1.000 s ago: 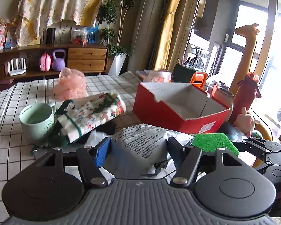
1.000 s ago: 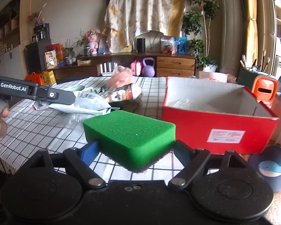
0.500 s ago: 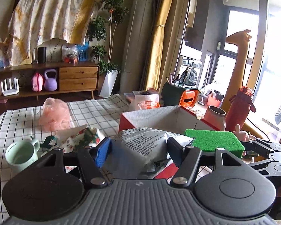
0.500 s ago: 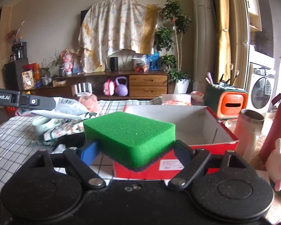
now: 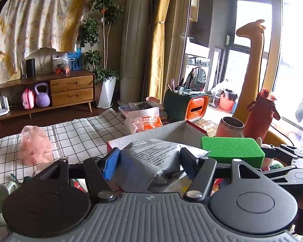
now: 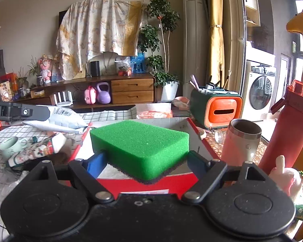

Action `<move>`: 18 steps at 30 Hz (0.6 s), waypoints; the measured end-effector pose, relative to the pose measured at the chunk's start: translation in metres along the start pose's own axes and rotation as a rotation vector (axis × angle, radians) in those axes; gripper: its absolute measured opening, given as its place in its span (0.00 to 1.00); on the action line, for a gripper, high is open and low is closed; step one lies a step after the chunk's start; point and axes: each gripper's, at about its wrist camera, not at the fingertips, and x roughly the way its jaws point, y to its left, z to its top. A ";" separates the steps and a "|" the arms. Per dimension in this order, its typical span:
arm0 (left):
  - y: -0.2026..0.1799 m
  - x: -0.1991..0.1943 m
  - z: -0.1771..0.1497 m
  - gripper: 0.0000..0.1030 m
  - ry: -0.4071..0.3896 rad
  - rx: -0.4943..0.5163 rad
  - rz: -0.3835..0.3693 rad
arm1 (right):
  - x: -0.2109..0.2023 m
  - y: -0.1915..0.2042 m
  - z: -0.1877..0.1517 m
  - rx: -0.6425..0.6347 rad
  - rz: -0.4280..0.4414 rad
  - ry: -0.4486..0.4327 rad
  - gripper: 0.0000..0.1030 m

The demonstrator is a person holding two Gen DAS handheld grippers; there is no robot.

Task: Organize soft objects
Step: 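Lower sponge and packet into the red box and open both tools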

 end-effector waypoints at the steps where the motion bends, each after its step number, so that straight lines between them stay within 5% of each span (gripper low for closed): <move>1: -0.002 0.007 0.003 0.62 0.005 0.004 0.000 | 0.003 -0.003 0.000 -0.002 -0.011 0.002 0.83; 10: -0.023 0.074 0.022 0.58 0.071 0.043 0.020 | 0.041 -0.016 -0.001 -0.026 -0.052 0.051 0.82; 13: -0.029 0.098 0.023 0.54 0.102 0.069 0.023 | 0.058 -0.016 -0.001 -0.052 -0.048 0.088 0.75; 15: -0.032 0.114 0.021 0.52 0.133 0.083 0.023 | 0.069 -0.016 -0.003 -0.066 -0.047 0.124 0.54; 16: -0.033 0.123 0.019 0.47 0.151 0.085 0.024 | 0.076 -0.019 -0.003 -0.065 -0.042 0.152 0.32; 18: -0.035 0.135 0.017 0.47 0.172 0.087 0.025 | 0.084 -0.024 -0.007 -0.030 -0.037 0.183 0.37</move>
